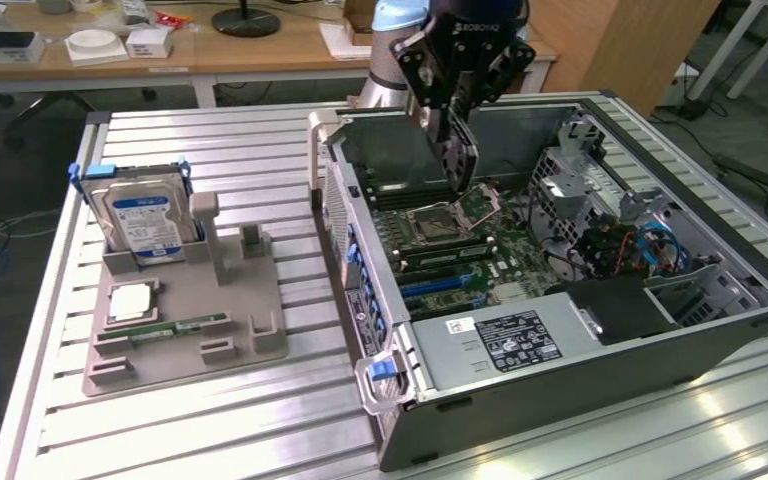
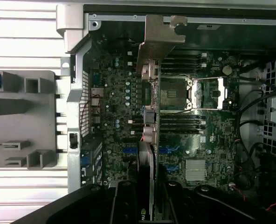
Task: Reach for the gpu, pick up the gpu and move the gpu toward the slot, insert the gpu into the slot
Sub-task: 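Pick up the gpu and move the gpu toward the slot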
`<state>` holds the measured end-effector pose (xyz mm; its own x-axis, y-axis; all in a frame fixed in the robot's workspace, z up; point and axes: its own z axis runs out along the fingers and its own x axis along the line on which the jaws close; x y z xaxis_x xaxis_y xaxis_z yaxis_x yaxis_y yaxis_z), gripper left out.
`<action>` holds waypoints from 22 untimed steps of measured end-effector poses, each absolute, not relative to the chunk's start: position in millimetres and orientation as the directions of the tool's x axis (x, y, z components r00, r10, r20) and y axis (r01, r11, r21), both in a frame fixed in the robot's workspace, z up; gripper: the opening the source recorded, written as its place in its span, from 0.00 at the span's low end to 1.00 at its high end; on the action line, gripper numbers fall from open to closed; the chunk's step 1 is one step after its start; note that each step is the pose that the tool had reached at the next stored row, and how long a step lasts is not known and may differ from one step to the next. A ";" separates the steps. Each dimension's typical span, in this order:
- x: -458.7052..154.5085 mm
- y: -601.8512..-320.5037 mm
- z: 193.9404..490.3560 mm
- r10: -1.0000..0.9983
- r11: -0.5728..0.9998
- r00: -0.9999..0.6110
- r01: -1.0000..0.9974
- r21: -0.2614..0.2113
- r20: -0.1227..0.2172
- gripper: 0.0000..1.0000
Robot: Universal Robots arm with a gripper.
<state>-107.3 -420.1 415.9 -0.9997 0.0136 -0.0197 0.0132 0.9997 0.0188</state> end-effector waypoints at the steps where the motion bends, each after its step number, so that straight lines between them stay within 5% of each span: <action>1: -104.4 -420.1 415.9 0.014 1.000 -1.000 0.013 0.019 -0.020 0.26; 22: -51.7 -420.1 415.7 0.013 1.000 -1.000 0.013 0.019 -0.020 0.26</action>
<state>-51.7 -420.1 415.7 -0.9997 0.0135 -0.0197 0.0131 0.9997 0.0187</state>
